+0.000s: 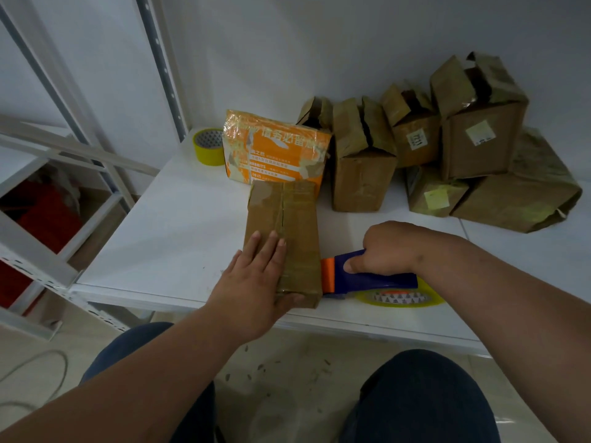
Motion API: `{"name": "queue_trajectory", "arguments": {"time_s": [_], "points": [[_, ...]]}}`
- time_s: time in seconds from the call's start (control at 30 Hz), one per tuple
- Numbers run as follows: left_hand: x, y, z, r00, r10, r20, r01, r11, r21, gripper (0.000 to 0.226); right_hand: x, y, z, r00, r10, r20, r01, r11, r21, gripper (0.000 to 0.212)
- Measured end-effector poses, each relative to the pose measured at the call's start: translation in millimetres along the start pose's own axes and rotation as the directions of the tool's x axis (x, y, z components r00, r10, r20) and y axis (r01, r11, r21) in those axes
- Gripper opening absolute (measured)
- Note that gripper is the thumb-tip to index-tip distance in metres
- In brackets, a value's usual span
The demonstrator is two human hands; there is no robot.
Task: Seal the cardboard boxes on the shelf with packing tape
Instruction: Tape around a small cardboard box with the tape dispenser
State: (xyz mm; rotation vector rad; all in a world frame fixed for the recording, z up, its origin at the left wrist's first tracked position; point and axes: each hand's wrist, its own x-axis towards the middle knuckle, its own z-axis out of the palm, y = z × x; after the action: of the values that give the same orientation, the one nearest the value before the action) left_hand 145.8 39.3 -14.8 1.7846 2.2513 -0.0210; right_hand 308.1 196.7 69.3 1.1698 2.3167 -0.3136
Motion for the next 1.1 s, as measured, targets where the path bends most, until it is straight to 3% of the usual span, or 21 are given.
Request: {"name": "queue_trajectory", "arguments": {"time_s": [0.13,0.27,0.43,0.63,0.7,0.87,0.97,1.1], "points": [[-1,1,2,1.0,0.005,-0.026,-0.004,1.0,0.026,0.097,5,-16,-16,0.996,0.031,0.085,-0.032,0.999,0.013,0.039],[0,0,2,0.999,0.013,-0.032,-0.013,1.0,0.021,0.099,14,-16,-24,0.976,0.073,0.205,-0.108,0.98,0.168,0.029],[-2,0,-5,0.998,0.064,0.016,-0.065,0.997,0.053,0.069,16,-4,-13,0.921,0.088,0.38,-0.242,0.893,0.38,0.024],[-9,-20,-22,0.983,0.142,0.113,-0.148,0.988,0.042,0.063,-7,42,-10,0.957,0.254,0.139,-0.287,0.769,0.571,0.029],[-10,-18,-33,0.989,0.09,0.115,-0.087,0.996,-0.025,0.064,-17,57,-8,0.945,0.324,0.051,-0.287,0.742,0.606,0.036],[-11,8,-31,0.989,-0.135,-0.066,0.128,0.986,-0.105,0.07,-33,63,7,0.936,0.352,-0.02,-0.258,0.722,0.642,0.046],[-16,7,-33,0.992,-0.123,-0.038,0.121,0.991,-0.06,0.07,-36,62,18,0.938,0.347,-0.022,-0.239,0.69,0.683,0.05],[-33,-11,-41,0.997,-0.029,0.068,0.021,0.992,0.124,0.086,-38,63,22,0.931,0.346,-0.114,-0.168,0.685,0.709,0.049]]}}
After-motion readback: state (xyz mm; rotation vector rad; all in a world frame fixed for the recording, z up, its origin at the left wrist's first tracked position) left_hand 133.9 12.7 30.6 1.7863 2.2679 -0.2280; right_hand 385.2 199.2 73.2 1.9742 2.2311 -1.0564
